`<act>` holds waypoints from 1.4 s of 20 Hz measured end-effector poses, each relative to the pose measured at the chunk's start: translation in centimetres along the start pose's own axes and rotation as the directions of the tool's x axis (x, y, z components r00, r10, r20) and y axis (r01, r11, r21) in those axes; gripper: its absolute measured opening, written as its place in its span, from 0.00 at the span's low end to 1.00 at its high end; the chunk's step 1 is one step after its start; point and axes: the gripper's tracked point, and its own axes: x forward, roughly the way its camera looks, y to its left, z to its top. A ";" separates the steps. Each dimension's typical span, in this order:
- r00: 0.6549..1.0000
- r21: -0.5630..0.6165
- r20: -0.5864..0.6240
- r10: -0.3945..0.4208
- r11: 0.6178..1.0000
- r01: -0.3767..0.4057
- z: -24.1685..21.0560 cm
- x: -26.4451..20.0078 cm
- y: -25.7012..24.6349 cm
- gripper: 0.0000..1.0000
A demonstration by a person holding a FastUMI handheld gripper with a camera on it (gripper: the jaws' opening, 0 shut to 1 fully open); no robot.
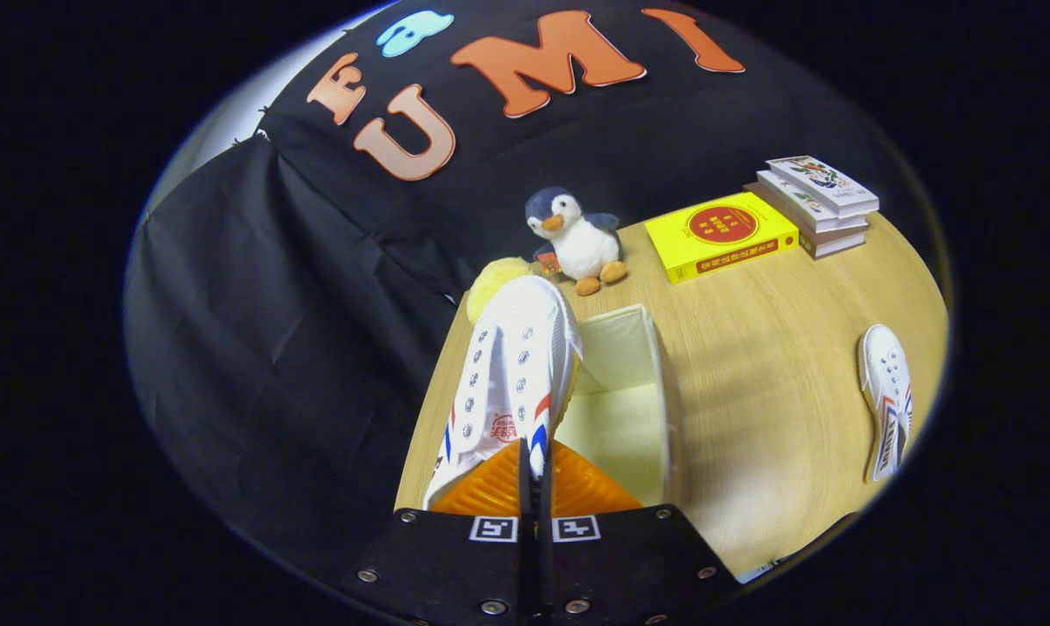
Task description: Open the storage box then place both shoes into the box .Put the left shoe in first, then the right shoe, with the right side of both shoes facing outward in a uniform manner.
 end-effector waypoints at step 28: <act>0.997 -0.091 -0.070 -0.024 0.996 0.017 -2.9 3.0 1.9 0.98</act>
